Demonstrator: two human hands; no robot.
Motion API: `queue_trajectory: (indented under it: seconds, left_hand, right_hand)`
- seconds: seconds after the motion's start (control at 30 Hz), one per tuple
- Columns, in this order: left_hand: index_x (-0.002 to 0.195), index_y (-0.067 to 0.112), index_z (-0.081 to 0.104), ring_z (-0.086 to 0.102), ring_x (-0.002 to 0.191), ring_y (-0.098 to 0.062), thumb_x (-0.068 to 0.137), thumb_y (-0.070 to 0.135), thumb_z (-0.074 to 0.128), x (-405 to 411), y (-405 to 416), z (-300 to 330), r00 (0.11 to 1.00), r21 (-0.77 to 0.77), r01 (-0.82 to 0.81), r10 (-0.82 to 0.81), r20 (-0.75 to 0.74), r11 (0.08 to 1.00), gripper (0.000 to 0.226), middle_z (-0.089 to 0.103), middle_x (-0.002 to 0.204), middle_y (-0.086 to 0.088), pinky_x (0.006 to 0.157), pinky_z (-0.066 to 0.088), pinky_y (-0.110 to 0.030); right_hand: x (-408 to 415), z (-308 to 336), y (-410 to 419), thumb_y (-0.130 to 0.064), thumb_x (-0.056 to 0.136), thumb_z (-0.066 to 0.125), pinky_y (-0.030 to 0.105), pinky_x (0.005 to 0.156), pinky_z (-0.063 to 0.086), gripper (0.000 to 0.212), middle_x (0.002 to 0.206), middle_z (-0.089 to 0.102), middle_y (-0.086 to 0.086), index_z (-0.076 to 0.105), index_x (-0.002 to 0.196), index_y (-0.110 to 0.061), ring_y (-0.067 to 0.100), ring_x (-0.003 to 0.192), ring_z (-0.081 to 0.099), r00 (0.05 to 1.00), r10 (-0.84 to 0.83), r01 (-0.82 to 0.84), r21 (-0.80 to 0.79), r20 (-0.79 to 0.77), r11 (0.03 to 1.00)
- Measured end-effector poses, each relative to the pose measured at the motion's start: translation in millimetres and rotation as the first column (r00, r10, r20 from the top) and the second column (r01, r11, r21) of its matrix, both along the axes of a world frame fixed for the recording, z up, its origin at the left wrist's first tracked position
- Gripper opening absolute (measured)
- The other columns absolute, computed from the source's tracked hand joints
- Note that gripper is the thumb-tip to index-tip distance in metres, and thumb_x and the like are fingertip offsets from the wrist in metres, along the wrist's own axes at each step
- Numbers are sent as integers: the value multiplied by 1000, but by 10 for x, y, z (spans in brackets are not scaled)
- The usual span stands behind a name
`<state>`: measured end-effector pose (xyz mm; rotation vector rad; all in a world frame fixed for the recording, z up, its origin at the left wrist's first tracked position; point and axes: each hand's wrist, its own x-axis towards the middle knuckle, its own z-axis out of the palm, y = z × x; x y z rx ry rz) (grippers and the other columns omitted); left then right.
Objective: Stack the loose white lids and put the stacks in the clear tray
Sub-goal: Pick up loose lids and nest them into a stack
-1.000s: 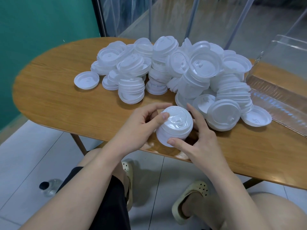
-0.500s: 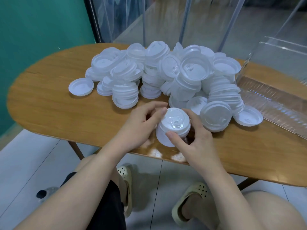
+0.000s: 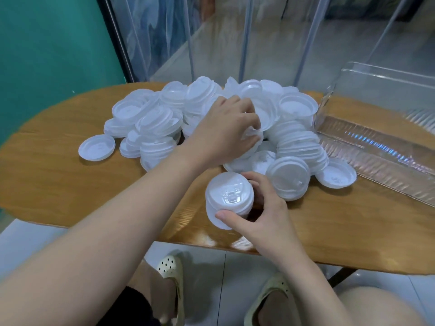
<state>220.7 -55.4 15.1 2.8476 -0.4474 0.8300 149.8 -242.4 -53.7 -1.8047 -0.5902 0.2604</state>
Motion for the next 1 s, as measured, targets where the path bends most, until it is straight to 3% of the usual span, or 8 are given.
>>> queue_trajectory:
  seconds: [0.17, 0.37, 0.57, 0.73, 0.83, 0.9, 0.97, 1.0]
  left_hand:
    - [80, 15, 73, 57, 82, -26, 85, 15, 70, 1, -6, -19, 997, 11, -45, 44, 70, 999, 6, 66, 85, 1, 84, 32, -36]
    - [85, 17, 70, 57, 89, -21, 85, 15, 75, -89, 157, 37, 997, -118, -64, 67, 25, 991, 5, 65, 90, 5, 86, 22, -26]
    - [83, 20, 63, 56, 90, -16, 81, 24, 82, -439, 223, 132, 998, -399, -65, 66, -12, 915, 19, 64, 91, 4, 90, 37, -34]
    - [84, 19, 66, 63, 85, -12, 85, 21, 83, -1149, 149, 52, 990, -798, -120, 130, -53, 590, 17, 68, 85, 5, 81, 50, -25]
    - [87, 23, 69, 65, 83, -26, 85, 23, 82, -1482, 150, -85, 987, -928, -85, 160, -28, 363, 13, 71, 84, -2, 81, 54, -46]
    - [86, 31, 71, 66, 81, -25, 83, 25, 82, -1611, 194, -91, 981, -937, -84, 194, -18, 339, 13, 73, 84, 3, 79, 53, -50]
    - [88, 29, 73, 68, 80, -23, 80, 22, 86, -1663, 239, -26, 984, -959, -58, 178, -8, 276, 17, 76, 84, 4, 75, 56, -39]
    - [90, 25, 73, 70, 79, -17, 79, 21, 85, -1665, 267, -3, 990, -981, -27, 141, 0, 191, 16, 77, 83, 4, 73, 56, -29]
  right_hand:
    - [-9, 11, -3, -30, 68, 95, 15, 90, 50, 68, 118, 69, -18, 56, 123, -41, 0, 112, 64, 1000, 13, -13, 4, -12, 1000]
    - [-46, 38, 16, -28, 68, 94, 9, 86, 47, 68, 117, 70, -19, 56, 124, -39, -2, 112, 64, 1000, 6, -6, 16, -11, 1000]
    - [-59, 69, 52, -26, 69, 94, 9, 86, 47, 66, 115, 69, -22, 58, 122, -40, -2, 111, 64, 1000, 24, -24, 8, -7, 1000]
    - [-64, 77, 65, -23, 69, 94, 7, 83, 47, 66, 111, 69, -24, 58, 121, -40, -4, 106, 65, 1000, 26, -26, 7, 12, 1000]
    - [-55, 63, 94, -25, 68, 95, 6, 84, 46, 68, 112, 70, -22, 58, 123, -38, -4, 107, 66, 999, 23, -23, 4, 28, 1000]
    - [-56, 47, 117, -26, 68, 95, 6, 84, 46, 70, 113, 71, -20, 58, 126, -37, -4, 108, 66, 999, 26, -26, 3, 33, 1000]
    - [-69, 40, 142, -26, 68, 95, 6, 84, 46, 71, 114, 70, -19, 58, 127, -37, -4, 108, 65, 999, 34, -34, -2, 24, 999]
    - [-72, 42, 152, -26, 68, 95, 5, 84, 45, 71, 115, 70, -18, 58, 127, -37, -4, 108, 65, 999, 36, -36, -3, 20, 999]
